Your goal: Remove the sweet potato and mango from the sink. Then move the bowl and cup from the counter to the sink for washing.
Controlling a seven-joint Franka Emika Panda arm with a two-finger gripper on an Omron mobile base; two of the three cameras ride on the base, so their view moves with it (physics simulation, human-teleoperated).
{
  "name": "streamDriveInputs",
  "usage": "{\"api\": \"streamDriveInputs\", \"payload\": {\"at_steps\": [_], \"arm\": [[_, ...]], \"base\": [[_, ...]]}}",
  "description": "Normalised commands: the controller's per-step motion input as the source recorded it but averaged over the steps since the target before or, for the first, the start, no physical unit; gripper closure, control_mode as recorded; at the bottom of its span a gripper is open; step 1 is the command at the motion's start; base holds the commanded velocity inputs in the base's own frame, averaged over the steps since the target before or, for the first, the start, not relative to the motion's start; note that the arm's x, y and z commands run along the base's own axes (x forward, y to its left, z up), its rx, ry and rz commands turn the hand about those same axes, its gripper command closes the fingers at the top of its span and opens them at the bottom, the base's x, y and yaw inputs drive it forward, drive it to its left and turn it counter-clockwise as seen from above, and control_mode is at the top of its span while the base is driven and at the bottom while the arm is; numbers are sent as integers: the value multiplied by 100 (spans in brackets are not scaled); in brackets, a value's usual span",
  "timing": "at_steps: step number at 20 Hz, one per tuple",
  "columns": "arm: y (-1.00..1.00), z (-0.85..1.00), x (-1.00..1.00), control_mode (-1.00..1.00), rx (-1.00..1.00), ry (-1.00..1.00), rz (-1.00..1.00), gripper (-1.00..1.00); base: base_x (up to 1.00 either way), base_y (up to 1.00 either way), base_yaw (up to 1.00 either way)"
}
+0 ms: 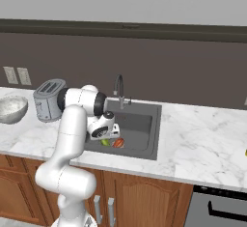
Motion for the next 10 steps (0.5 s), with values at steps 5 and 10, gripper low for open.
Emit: {"api": "streamDriveInputs", "payload": {"at_steps": [5,10], "arm": [[0,7,-2,-100,-5,-2,0,100],[0,12,-2,-100,-1,0,0,100]], "base": [[0,0,0],[0,0,0]]}}
